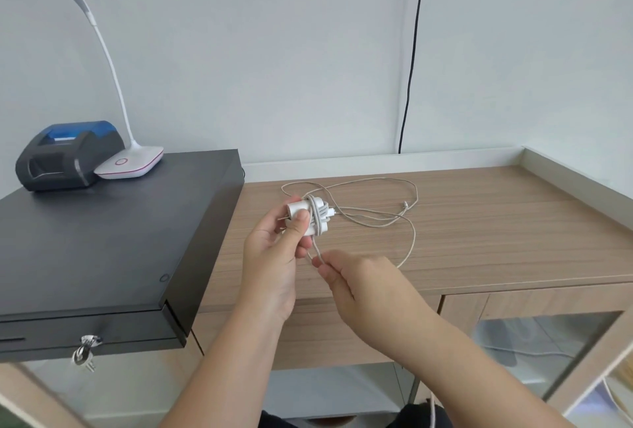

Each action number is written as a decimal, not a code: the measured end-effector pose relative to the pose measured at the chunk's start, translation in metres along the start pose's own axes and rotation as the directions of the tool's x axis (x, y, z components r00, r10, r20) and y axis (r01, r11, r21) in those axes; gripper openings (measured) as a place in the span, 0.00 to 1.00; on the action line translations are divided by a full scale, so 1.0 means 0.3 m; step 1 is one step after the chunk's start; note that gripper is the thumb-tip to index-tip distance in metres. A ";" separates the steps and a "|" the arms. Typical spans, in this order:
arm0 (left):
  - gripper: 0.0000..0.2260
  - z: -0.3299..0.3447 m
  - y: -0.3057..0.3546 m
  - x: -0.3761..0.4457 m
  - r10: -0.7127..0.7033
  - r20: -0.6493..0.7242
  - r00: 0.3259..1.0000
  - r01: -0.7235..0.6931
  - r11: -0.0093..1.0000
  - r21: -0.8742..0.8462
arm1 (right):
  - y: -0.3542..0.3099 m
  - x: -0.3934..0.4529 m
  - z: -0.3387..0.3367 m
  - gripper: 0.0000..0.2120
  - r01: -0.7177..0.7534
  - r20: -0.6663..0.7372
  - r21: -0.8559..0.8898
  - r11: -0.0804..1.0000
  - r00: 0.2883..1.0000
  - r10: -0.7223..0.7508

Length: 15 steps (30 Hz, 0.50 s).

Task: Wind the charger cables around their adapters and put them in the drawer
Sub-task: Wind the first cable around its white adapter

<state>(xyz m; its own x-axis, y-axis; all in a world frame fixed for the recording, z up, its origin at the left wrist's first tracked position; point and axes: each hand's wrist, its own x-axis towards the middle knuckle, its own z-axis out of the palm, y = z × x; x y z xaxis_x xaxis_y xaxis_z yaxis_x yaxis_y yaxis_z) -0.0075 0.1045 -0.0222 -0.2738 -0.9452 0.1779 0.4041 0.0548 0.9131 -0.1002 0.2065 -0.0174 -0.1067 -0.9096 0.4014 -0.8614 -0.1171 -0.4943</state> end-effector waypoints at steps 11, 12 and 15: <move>0.07 -0.013 -0.012 -0.016 -0.010 0.016 1.000 0.010 1.000 0.019 | -0.005 0.018 -0.079 0.12 0.096 0.120 -0.254 0.963 0.991 -0.067; 0.08 -0.018 -0.020 -0.018 0.046 0.021 0.999 -0.048 0.990 0.134 | -0.002 0.024 -0.097 0.12 0.094 0.110 -0.271 0.958 0.992 -0.067; 0.10 -0.042 -0.036 -0.020 0.122 0.136 0.983 -0.167 0.900 0.402 | 0.014 0.051 -0.158 0.13 0.102 0.096 -0.351 0.931 0.993 -0.072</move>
<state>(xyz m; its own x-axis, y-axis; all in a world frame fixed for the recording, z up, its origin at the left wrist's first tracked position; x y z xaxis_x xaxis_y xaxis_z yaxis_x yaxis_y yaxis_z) 0.0008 0.1057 -0.0376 -0.3383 -0.8791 0.3358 0.0589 0.3363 0.9399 -0.1289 0.2110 0.0232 0.0040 -0.9330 0.3599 -0.9869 -0.0617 -0.1489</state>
